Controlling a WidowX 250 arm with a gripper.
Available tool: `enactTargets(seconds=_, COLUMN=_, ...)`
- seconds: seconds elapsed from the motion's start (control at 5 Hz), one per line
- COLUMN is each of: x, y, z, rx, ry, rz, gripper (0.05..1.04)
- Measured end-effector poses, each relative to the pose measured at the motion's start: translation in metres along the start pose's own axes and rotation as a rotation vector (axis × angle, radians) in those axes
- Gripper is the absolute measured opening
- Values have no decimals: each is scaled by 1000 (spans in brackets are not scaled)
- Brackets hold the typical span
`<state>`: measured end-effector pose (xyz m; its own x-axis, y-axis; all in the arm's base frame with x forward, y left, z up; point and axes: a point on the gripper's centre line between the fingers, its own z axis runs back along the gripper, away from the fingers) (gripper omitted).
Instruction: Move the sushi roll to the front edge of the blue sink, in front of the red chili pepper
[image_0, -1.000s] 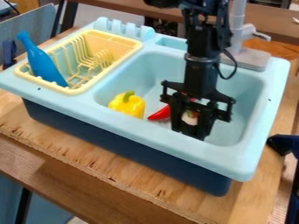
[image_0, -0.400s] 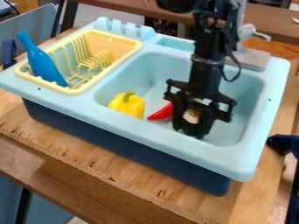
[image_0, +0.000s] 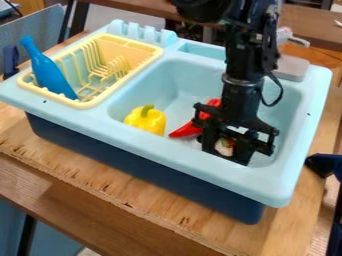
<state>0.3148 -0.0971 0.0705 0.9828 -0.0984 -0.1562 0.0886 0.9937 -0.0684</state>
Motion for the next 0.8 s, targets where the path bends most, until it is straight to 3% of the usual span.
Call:
enactTargets(seconds=0.2, x=-2, y=5, z=2, rx=-26, ry=-1, rz=29, gripper=899)
enactTargets(seconds=0.4, x=-5, y=11, z=10, rx=-58, ry=-41, rz=55, gripper=1008)
enactTargets(seconds=0.6, x=-8, y=11, z=37, rx=-96, ry=-118, rz=35, gripper=1003)
enactTargets(seconds=0.8, x=-13, y=13, z=52, rx=-87, ry=-143, rz=-1, gripper=1001)
